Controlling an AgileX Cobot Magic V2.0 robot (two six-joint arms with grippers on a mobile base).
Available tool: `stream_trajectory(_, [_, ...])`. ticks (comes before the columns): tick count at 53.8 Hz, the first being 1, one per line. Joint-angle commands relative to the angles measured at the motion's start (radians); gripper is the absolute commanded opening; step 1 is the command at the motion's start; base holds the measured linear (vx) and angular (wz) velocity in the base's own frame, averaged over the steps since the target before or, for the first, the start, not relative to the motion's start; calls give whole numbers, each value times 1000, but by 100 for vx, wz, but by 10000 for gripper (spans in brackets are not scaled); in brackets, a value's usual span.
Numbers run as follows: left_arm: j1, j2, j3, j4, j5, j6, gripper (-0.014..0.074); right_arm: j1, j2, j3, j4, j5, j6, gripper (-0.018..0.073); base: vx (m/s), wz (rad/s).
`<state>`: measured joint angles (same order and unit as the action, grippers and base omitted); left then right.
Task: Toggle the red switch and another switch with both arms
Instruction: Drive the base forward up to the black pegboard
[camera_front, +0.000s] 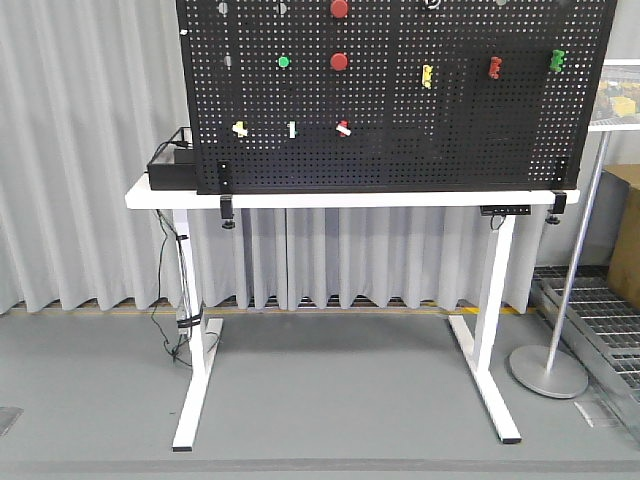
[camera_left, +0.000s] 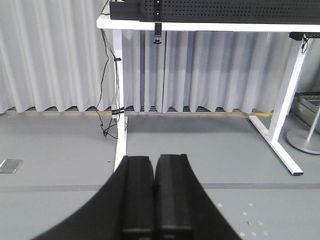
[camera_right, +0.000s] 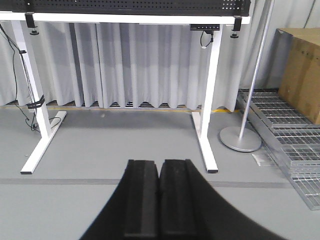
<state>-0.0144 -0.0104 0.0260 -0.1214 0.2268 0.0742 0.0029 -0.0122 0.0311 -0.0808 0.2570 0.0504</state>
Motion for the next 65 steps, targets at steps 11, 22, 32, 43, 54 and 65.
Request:
stream_trajectory(11, [2, -8, 19, -4, -79, -3, 3, -7, -12, 6, -9, -85, -6, -5, 0, 0])
stream_trajectory(22, [2, -8, 19, -4, -79, -3, 3, -7, -12, 6, -9, -85, -6, -5, 0, 0])
stream_trajectory(32, [2, -8, 19, -4, -79, -3, 3, -7, -12, 6, -9, -85, -6, -5, 0, 0])
stream_trajectory(43, [2, -8, 19, -4, -79, -3, 3, -6, -12, 6, -9, -86, -6, -5, 3, -1])
stream_trajectory(54, [2, -8, 19, -4, -79, -3, 3, -6, -12, 6, -9, -86, -6, -5, 11, 2])
stream_trajectory(65, [2, -8, 19, -4, -79, -3, 3, -6, -12, 6, -9, -86, -6, -5, 22, 1])
